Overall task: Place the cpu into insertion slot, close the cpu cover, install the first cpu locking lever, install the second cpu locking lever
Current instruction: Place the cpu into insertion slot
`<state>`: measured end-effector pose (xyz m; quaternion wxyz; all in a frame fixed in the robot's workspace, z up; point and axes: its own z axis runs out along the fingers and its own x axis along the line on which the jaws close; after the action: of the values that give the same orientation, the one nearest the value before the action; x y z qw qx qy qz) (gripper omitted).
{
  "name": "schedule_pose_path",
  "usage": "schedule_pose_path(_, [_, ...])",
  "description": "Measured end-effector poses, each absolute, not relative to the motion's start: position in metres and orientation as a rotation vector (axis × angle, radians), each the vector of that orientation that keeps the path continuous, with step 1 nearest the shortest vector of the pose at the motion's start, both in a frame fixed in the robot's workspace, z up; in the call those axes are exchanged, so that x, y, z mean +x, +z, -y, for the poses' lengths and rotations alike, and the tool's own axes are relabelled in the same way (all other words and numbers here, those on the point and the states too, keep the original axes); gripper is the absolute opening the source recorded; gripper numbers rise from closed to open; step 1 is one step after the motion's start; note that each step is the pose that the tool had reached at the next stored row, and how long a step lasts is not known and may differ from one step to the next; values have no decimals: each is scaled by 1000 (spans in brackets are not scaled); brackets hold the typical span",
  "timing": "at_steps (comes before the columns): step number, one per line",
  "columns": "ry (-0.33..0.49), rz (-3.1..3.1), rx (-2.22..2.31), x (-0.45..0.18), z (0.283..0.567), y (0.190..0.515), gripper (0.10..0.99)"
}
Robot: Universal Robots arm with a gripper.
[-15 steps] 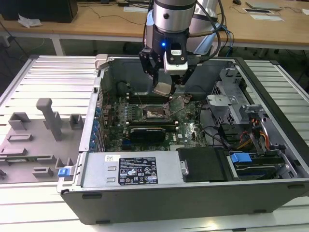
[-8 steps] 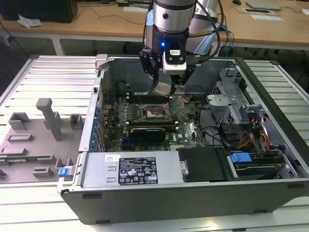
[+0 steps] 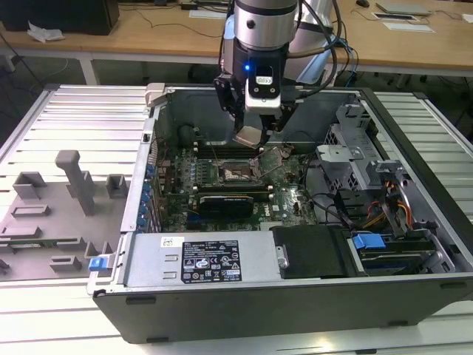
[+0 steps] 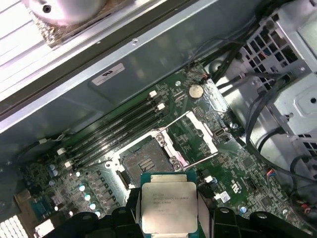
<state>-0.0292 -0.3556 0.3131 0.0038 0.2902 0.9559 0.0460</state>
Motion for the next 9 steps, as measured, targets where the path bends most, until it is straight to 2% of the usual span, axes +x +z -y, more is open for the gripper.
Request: schedule_pose_path(9, [142, -2878, 1208, -29, 356, 312, 541])
